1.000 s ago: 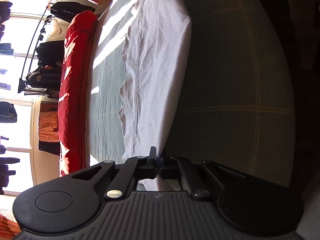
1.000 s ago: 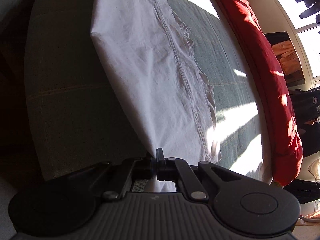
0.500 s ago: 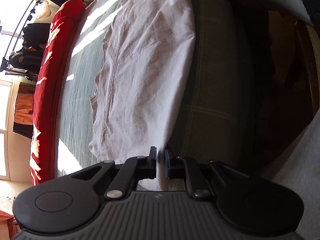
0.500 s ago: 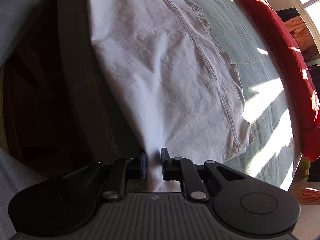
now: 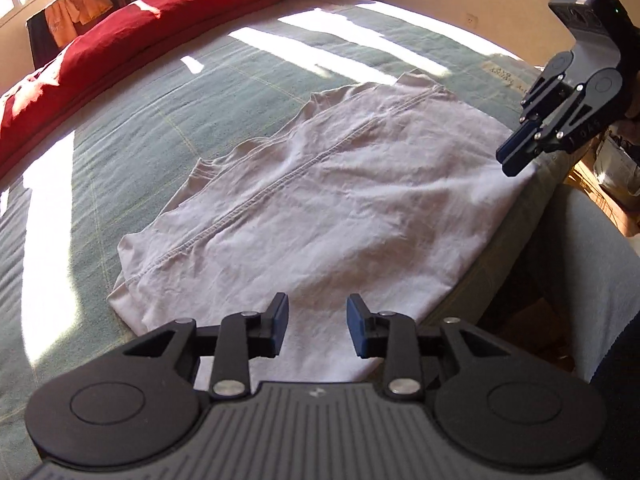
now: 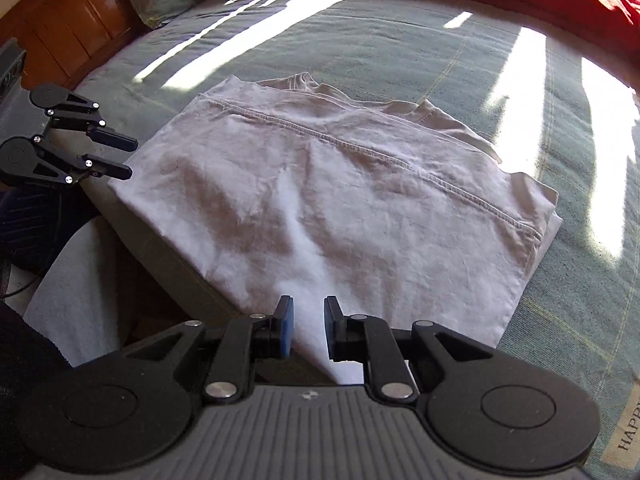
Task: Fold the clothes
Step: 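Lower the folded edge and open both tools, then withdraw both open tools and hold them above the folded white shirt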
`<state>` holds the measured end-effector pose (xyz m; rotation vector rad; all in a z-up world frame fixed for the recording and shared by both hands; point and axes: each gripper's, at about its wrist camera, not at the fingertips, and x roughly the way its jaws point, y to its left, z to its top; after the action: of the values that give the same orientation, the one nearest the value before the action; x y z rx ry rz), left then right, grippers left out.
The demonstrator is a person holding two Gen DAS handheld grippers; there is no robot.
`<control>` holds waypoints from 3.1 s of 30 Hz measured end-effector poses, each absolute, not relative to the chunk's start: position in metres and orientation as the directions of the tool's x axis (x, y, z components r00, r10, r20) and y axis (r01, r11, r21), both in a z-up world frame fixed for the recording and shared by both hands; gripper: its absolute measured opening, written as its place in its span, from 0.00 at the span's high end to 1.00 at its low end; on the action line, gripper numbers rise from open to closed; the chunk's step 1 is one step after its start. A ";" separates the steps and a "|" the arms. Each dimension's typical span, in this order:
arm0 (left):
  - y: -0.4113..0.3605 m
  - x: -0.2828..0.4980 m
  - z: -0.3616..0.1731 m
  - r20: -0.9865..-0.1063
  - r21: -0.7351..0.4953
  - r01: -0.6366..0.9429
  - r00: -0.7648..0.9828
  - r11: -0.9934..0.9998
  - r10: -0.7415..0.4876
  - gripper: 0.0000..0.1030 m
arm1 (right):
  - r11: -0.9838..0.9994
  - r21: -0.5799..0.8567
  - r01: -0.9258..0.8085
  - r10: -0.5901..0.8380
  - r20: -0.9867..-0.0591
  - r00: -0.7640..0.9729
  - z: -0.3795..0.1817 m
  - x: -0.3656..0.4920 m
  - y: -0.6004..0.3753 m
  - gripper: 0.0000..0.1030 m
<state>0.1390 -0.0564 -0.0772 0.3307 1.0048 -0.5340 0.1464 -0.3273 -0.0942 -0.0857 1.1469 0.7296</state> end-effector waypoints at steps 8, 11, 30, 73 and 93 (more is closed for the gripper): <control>-0.037 0.122 -0.133 -0.926 -0.023 0.479 0.321 0.878 -0.199 0.67 | 0.846 0.343 -0.408 0.450 -0.869 0.203 -0.143 0.131 -0.353 0.82; -0.032 0.125 -0.116 -0.924 -0.013 0.439 0.339 0.898 -0.179 0.58 | 0.867 0.345 -0.360 0.454 -0.845 0.283 -0.126 0.136 -0.381 0.75; -0.123 0.216 -0.103 -0.843 -0.078 0.382 0.468 0.921 -0.266 0.34 | 0.914 0.406 -0.018 0.330 -0.717 0.614 -0.162 0.262 -0.453 0.95; -0.094 0.256 -0.148 -0.764 -0.292 0.330 0.484 0.898 -0.426 0.30 | 0.946 0.210 -0.249 0.321 -0.729 0.605 -0.147 0.230 -0.311 0.70; -0.081 0.277 -0.135 -0.726 -0.217 0.278 0.594 0.936 -0.345 0.28 | 0.953 0.167 -0.253 0.295 -0.706 0.644 -0.133 0.239 -0.305 0.61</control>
<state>0.2773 -0.0810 -0.1351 -0.0835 0.8612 -0.3627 0.2391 -0.3046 -0.1330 0.0550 0.8130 0.3116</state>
